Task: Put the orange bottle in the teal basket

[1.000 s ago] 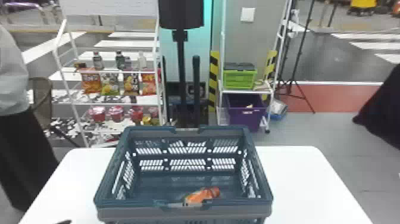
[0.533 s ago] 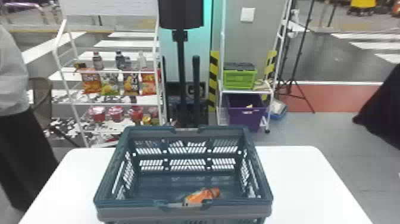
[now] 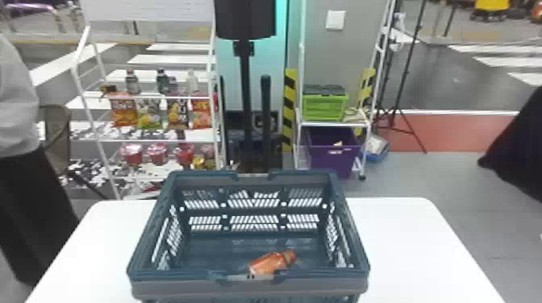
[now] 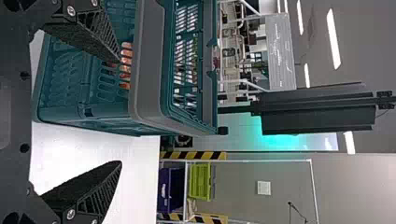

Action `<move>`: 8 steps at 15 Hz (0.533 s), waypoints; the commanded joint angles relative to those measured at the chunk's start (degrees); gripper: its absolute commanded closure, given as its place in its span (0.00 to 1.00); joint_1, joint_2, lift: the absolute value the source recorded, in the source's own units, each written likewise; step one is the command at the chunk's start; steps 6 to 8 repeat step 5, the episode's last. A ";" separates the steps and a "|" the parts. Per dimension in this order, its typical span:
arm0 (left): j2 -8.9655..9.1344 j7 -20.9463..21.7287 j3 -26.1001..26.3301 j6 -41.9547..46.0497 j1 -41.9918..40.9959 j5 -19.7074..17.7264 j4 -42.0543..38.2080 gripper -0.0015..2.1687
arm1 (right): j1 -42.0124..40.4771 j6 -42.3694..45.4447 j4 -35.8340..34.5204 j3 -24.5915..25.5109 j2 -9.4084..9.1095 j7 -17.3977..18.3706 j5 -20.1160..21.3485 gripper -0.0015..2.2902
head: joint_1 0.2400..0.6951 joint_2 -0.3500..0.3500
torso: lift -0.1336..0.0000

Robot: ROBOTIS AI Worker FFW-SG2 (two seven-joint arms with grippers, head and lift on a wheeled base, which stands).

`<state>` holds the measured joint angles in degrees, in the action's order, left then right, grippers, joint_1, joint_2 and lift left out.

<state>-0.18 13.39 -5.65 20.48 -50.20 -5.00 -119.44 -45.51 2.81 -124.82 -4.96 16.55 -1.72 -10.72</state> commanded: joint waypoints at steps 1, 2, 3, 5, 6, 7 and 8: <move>0.32 -0.03 0.02 -0.05 -0.16 -0.01 -0.09 0.09 | -0.28 0.22 -0.07 0.31 -0.03 -0.04 0.00 0.05 | 0.57 0.50 | 1.00; 0.32 -0.03 0.02 -0.05 -0.25 -0.01 -0.09 0.09 | -0.46 0.57 0.01 0.48 -0.12 -0.04 -0.09 0.05 | 0.57 0.50 | 1.00; 0.32 -0.12 0.02 -0.05 -0.25 -0.01 -0.09 0.09 | -0.63 1.10 0.10 0.83 -0.21 -0.22 -0.44 0.05 | 0.57 0.50 | 1.00; 0.32 -0.21 0.02 -0.05 -0.34 -0.01 -0.09 0.09 | -0.99 1.27 0.10 1.62 -0.47 -0.30 -0.88 0.05 | 0.57 0.50 | 1.00; 0.32 -0.21 0.02 -0.05 -0.34 -0.01 -0.09 0.09 | -0.99 1.27 0.10 1.62 -0.47 -0.30 -0.88 0.05 | 0.57 0.50 | 1.00; 0.32 -0.21 0.02 -0.05 -0.34 -0.01 -0.09 0.09 | -0.99 1.27 0.10 1.62 -0.47 -0.30 -0.88 0.05 | 0.57 0.50 | 1.00; 0.32 -0.21 0.02 -0.05 -0.34 -0.01 -0.09 0.09 | -0.99 1.27 0.10 1.62 -0.47 -0.30 -0.88 0.05 | 0.57 0.50 | 1.00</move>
